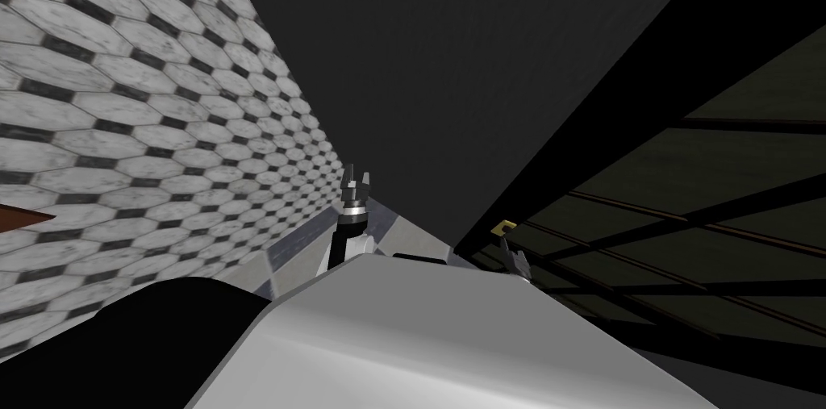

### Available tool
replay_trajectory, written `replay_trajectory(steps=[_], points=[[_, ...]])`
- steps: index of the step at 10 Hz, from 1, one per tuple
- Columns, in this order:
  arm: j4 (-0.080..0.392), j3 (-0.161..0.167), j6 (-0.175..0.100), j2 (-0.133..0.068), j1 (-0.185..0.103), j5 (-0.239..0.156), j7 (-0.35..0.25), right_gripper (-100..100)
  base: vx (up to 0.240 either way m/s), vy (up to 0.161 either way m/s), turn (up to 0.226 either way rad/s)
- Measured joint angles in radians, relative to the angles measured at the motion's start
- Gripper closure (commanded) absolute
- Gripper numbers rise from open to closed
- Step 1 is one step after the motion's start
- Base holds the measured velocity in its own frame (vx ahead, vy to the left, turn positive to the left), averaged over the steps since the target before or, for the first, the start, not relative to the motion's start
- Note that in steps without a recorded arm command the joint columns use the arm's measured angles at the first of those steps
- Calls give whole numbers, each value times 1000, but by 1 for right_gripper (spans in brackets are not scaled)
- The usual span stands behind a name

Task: Pull the door open

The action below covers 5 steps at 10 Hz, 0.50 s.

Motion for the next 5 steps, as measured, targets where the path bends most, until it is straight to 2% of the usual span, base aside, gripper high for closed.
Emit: replay_trajectory(steps=[1, 4, 5], points=[[13, -1, -14, -8, 6, 4, 28, -100, 3, 51, -13], [-2, -4, -26, -21, 40, 10, 112, -100, 7, 58, -22], [-14, -6, -30, -29, 59, 12, 142, -100, 2, 70, -24]])
